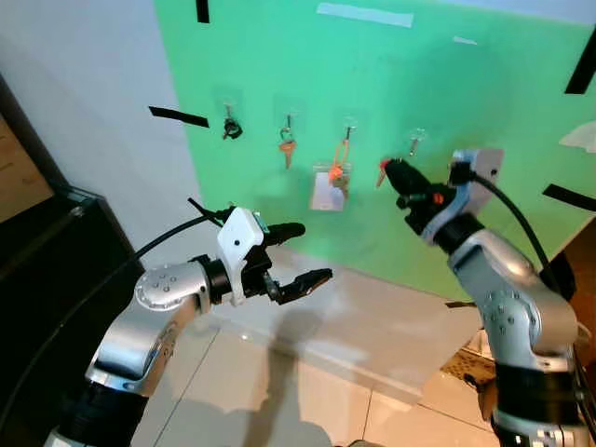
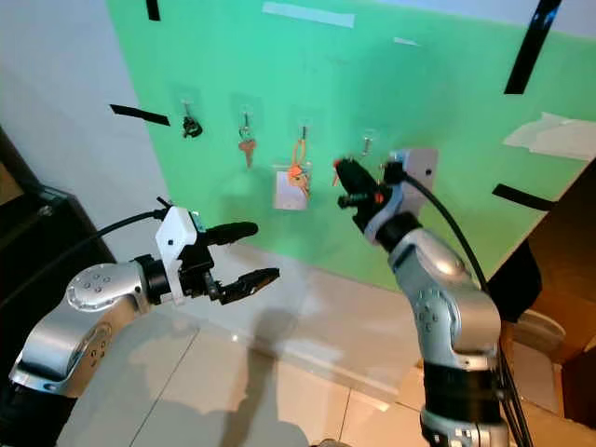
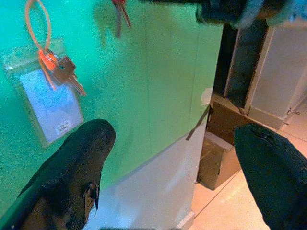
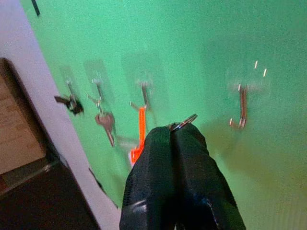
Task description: Hang keys on a hook
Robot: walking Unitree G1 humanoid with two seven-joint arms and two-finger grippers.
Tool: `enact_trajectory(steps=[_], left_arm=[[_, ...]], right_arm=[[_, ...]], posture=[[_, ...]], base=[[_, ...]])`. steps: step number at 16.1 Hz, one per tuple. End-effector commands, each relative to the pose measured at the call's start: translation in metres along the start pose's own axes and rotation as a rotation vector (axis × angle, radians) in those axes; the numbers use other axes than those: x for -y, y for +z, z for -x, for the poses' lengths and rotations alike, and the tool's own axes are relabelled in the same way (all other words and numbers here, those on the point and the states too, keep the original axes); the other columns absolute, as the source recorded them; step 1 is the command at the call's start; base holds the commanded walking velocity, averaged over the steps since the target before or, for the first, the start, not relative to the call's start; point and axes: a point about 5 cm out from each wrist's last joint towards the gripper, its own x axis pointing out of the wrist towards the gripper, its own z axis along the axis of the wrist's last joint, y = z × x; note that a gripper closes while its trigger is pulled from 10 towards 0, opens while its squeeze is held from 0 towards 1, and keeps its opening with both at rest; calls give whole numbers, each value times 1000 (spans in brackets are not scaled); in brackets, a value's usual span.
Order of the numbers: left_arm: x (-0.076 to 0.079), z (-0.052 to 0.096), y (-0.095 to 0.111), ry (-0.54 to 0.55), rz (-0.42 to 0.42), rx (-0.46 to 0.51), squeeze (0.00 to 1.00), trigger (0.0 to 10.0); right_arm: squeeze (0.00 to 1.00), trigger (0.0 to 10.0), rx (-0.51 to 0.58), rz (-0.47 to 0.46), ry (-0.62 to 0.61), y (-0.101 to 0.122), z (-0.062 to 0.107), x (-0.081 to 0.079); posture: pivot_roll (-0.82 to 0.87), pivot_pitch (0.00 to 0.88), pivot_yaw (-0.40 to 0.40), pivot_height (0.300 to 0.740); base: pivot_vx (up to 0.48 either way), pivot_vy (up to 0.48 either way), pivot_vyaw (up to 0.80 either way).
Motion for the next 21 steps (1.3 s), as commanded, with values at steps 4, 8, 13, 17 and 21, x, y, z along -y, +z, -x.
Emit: enact_trajectory(steps=[4, 8, 13, 17, 21], left_arm=[[0, 3, -8, 3, 0, -18, 0, 10000], [-1, 2, -11, -2, 2, -20, 0, 10000], [-1, 2, -11, -10, 1, -21, 0, 10000], [-1, 1, -9, -17, -1, -22, 0, 10000], [-1, 2, -7, -17, -4, -23, 0, 10000]], right_arm=[[0, 10000, 34, 4, -58, 7, -4, 11], [0, 10000, -33, -41, -148, -6, -4, 24], [0, 10000, -54, -118, -241, -13, 3, 37], [0, 10000, -70, -201, -284, -18, 5, 42], [0, 10000, -39, -373, -291, -18, 6, 46]], posture=[[-84, 0, -12, 740], [-82, 0, -12, 740], [-87, 0, -7, 740], [-89, 0, -3, 740], [-86, 0, -2, 740]], base=[[0, 0, 0], [0, 0, 0], [0, 0, 0], [0, 0, 0], [0, 0, 0]])
